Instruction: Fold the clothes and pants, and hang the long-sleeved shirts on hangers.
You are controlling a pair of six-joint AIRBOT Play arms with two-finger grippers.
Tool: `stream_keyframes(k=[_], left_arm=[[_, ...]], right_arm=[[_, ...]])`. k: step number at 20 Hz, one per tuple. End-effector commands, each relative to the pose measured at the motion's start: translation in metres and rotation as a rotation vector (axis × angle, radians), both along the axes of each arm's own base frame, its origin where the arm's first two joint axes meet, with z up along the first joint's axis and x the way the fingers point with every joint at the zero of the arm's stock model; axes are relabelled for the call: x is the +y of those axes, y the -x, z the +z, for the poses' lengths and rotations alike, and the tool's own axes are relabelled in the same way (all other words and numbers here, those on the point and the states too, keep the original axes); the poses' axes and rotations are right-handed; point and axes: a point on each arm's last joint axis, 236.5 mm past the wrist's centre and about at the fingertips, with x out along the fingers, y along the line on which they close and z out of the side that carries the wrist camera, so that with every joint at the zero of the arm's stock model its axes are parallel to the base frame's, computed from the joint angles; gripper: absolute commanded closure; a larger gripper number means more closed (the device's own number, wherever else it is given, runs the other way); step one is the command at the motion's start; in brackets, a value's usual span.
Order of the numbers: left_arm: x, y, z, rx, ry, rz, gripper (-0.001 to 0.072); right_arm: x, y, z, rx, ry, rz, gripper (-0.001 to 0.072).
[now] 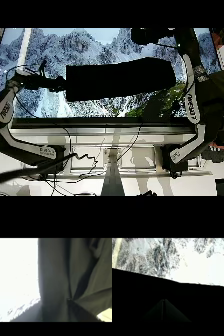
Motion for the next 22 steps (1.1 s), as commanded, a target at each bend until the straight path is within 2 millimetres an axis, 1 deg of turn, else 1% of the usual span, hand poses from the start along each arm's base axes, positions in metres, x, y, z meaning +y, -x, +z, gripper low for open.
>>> stream_keyframes(k=[1, 2, 4, 6, 8, 9, 10, 12, 13, 15, 16, 17, 18, 20, 22], left_arm=[[-0.014, -0.004, -0.001, -0.010, 0.037, -0.007, 0.0688], [-0.017, -0.003, 0.004, -0.007, 0.053, -0.026, 0.0698], [-0.014, -0.005, 0.028, -0.030, 0.072, -0.075, 0.0699], [-0.007, -0.015, 0.068, -0.088, 0.059, -0.097, 0.0700], [0.007, -0.021, 0.111, -0.129, -0.037, -0.100, 0.0700], [0.016, -0.019, 0.134, -0.130, -0.100, -0.087, 0.0700], [0.023, -0.013, 0.156, -0.117, -0.146, -0.060, 0.0700], [0.034, 0.007, 0.204, -0.138, -0.240, -0.085, 0.0700], [0.039, 0.017, 0.225, -0.154, -0.289, -0.089, 0.0700], [0.048, 0.027, 0.260, -0.210, -0.356, -0.038, 0.0700], [0.048, 0.031, 0.271, -0.239, -0.372, -0.029, 0.0700], [0.051, 0.036, 0.278, -0.254, -0.396, -0.022, 0.0700], [0.058, 0.040, 0.280, -0.251, -0.431, -0.008, 0.0700], [0.071, 0.046, 0.278, -0.211, -0.475, 0.042, 0.0700], [0.068, 0.048, 0.278, -0.207, -0.467, 0.038, 0.0700]], right_arm=[[0.005, 0.001, 0.001, 0.007, -0.028, 0.004, 0.0700], [0.005, 0.002, 0.002, 0.007, -0.028, 0.005, 0.0699], [0.005, 0.002, 0.002, 0.007, -0.028, 0.006, 0.0700], [0.005, 0.002, 0.002, 0.008, -0.027, 0.006, 0.0700], [0.005, 0.003, 0.002, 0.012, -0.026, 0.008, 0.0700], [0.005, 0.005, 0.001, 0.018, -0.025, 0.010, 0.0700], [0.005, 0.006, -0.001, 0.026, -0.022, 0.014, 0.0699], [0.008, 0.009, -0.002, 0.031, -0.017, 0.022, 0.0699], [0.013, 0.010, -0.001, 0.028, -0.017, 0.030, 0.0700], [0.031, 0.015, -0.002, 0.019, -0.015, 0.060, 0.0699], [0.041, 0.017, -0.003, 0.013, -0.009, 0.077, 0.0700], [0.053, 0.021, -0.006, 0.008, 0.000, 0.097, 0.0699], [0.065, 0.025, -0.012, 0.009, 0.014, 0.119, 0.0700], [0.092, 0.037, -0.027, 0.031, 0.025, 0.170, 0.0700], [0.122, 0.049, -0.044, 0.048, 0.032, 0.221, 0.0700]])
